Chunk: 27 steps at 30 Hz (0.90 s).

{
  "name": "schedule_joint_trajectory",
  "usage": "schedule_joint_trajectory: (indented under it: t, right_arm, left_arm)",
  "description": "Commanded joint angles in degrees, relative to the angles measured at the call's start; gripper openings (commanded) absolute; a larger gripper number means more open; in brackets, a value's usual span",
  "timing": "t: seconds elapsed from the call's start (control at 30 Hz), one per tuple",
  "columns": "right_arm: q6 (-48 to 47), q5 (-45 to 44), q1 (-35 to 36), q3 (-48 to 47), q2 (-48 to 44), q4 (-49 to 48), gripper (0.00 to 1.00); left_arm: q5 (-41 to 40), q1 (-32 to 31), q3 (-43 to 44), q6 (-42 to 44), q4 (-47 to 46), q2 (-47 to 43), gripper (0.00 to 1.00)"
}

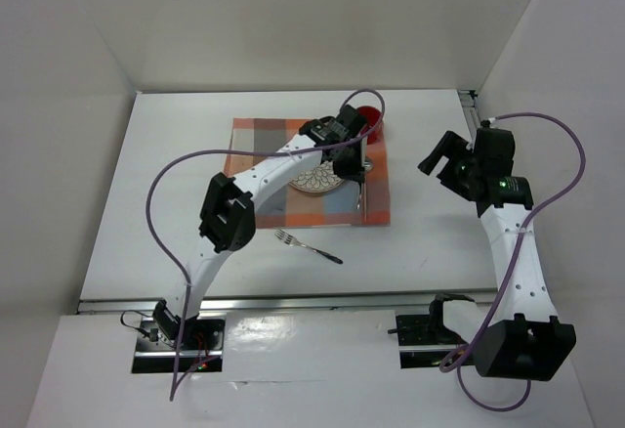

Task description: Set the dinner table for one person

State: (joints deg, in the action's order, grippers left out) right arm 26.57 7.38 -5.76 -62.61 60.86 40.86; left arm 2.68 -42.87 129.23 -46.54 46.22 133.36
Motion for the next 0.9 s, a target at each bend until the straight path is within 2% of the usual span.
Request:
schedule_joint_trajectory:
  t: [0.0, 0.33, 0.47, 0.57, 0.87]
  right_arm:
    - [0.5, -2.8, 0.3, 0.3, -1.8, 0.5, 0.93]
    - [0.5, -3.3, 0.3, 1.3, -1.8, 1.1, 0.93]
    - [0.5, -3.3, 0.3, 1.3, -1.8, 1.6, 0.93]
    - [0.0, -3.3, 0.3, 1.3, -1.8, 1.6, 0.93]
    - [-1.2, -1.1, 0.3, -0.2, -1.3, 2.1, 0.93]
  left_arm:
    - [3.0, 0.9, 5.4, 0.8, -1.0, 4.6, 0.0]
    - [3.8, 0.9, 7.3, 0.3, -4.9, 11.5, 0.0]
    - [3.3, 0.9, 6.7, 0.3, -4.9, 11.5, 0.3]
    - [3.3, 0.9, 5.9, 0.8, -5.4, 9.4, 0.43]
    - [-0.4, -0.9, 4.9, 2.6, -4.3, 2.5, 0.45]
